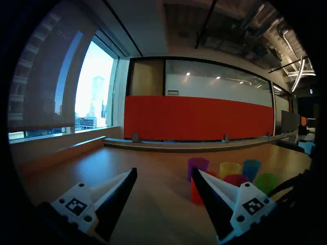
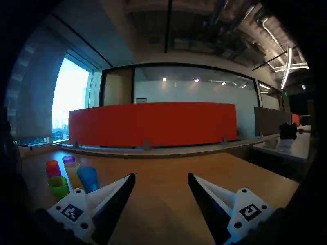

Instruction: Pour water

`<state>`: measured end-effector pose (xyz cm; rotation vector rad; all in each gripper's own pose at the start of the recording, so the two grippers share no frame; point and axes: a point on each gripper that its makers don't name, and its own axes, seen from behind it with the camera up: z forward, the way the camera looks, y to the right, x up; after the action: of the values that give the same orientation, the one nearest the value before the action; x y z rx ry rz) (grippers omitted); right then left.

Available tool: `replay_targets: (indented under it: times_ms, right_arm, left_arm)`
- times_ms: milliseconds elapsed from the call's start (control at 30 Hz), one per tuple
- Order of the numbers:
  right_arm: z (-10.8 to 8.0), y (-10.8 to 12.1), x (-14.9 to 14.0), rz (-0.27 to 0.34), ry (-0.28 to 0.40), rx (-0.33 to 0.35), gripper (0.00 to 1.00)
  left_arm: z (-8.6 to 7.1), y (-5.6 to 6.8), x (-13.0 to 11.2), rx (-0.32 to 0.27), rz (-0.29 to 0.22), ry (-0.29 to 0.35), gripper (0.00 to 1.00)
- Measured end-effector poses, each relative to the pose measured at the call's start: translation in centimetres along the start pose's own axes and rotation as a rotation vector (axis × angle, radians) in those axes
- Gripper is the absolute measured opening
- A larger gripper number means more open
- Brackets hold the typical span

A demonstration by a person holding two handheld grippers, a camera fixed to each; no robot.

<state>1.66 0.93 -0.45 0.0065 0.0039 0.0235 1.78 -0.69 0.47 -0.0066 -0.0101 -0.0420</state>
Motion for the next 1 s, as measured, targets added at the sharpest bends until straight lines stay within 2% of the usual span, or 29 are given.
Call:
replay_targets:
  times_ms: [200,600,733,1000]
  right_arm:
    - [0.4,-0.6,2.1,-0.015,-0.003,0.022,1.0]
    - [2.1,-1.4,8.6,-0.028,-0.012,0.045,1.0]
    - [2.5,-1.7,11.2,-0.026,-0.011,0.055,1.0]
    - [3.2,-2.2,15.2,0.007,-0.029,0.076,1.0]
  left_arm:
    - [0.3,0.0,2.2,-0.018,0.012,-0.004,1.0]
    - [1.3,0.9,6.6,-0.079,0.021,-0.041,1.0]
    - [1.8,1.0,8.8,-0.095,0.029,-0.039,0.99]
    - [2.8,2.0,14.9,-0.136,0.059,-0.006,1.0]
